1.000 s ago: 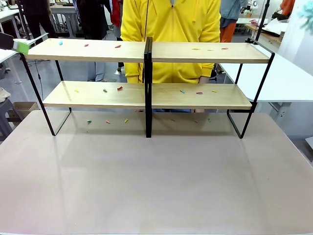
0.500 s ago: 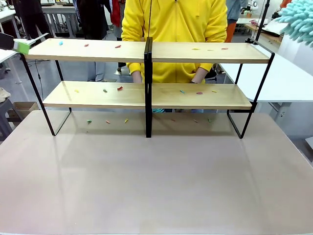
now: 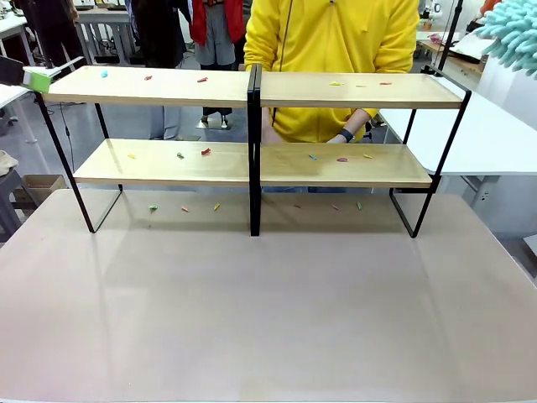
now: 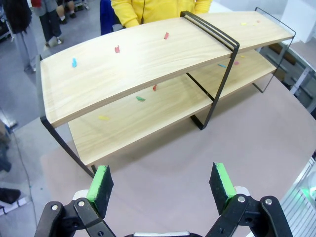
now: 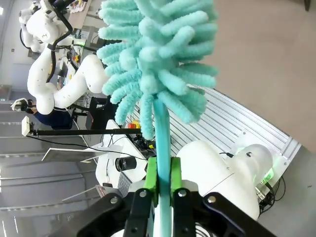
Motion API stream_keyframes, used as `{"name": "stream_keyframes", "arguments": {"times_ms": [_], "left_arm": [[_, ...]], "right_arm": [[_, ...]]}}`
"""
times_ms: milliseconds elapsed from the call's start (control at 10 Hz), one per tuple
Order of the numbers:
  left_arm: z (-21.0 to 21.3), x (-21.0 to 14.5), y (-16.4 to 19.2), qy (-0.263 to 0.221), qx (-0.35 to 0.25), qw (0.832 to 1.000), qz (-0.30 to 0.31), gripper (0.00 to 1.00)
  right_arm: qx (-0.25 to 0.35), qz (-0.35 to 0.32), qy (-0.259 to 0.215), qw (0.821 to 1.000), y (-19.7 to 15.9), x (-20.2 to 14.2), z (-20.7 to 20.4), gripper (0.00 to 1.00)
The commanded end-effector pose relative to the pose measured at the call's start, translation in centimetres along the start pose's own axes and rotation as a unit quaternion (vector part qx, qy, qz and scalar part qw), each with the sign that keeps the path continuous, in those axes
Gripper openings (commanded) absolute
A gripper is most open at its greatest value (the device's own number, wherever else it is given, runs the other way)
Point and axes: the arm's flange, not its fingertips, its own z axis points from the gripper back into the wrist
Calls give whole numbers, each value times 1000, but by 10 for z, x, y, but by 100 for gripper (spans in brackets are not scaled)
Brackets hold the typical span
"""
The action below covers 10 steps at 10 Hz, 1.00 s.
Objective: Clean the shelves.
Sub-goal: Clean a randomly selected level of the Shelf with the Duster.
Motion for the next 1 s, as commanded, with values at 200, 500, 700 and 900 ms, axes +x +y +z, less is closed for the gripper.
{"name": "stream_keyframes", "arguments": {"times_ms": [200,500,700,900], "left_arm": [[0,0,0,-1,-2,1000,0,100],[0,0,0,-1,-2,1000,0,100],[0,0,0,-1,-2,1000,0,100],[0,0,0,-1,-2,1000,0,100]], "right_arm": [[-47,28,88,995,19,-28,-21,12],[-156,79,158,972,58,-14,-164,12],[-152,102,165,969,75,16,-262,12],[-254,94,215,938,79,8,-305,12]]}}
